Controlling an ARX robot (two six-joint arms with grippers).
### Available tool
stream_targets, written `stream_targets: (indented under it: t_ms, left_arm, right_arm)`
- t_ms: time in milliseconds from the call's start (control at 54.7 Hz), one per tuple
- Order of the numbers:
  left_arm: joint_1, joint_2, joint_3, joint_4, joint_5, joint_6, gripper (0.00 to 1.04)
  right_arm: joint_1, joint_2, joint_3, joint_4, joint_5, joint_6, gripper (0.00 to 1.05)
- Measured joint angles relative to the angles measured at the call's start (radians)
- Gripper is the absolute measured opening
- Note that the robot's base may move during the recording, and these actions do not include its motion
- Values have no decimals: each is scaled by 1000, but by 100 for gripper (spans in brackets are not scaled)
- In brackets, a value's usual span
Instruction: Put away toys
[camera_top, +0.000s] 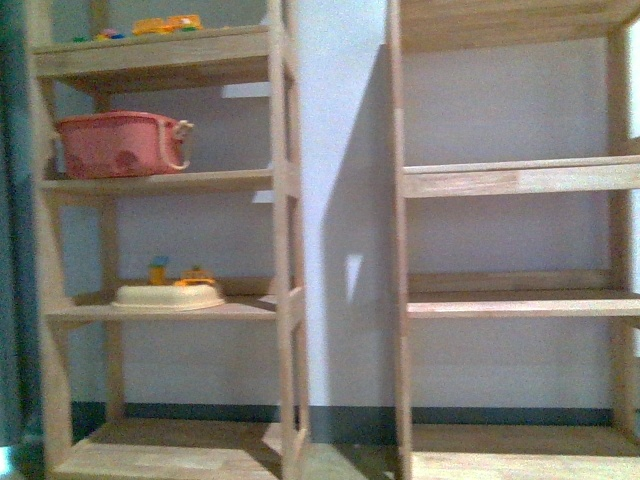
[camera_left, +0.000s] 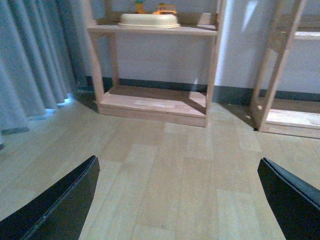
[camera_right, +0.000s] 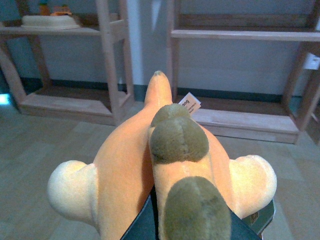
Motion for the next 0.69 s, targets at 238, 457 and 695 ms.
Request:
stream_targets:
  t_ms: [238, 457, 695]
  left_arm:
    - [-1, 2, 0, 0, 5, 0, 98]
    - [-1, 1, 0, 0, 3, 0, 98]
    - [-1, 1, 0, 0, 3, 0, 98]
  right_arm:
    - [-2, 0, 0, 0, 10, 0, 7]
    - [0, 0, 0, 0, -7, 0, 7]
    - [0, 0, 0, 0, 1, 0, 7]
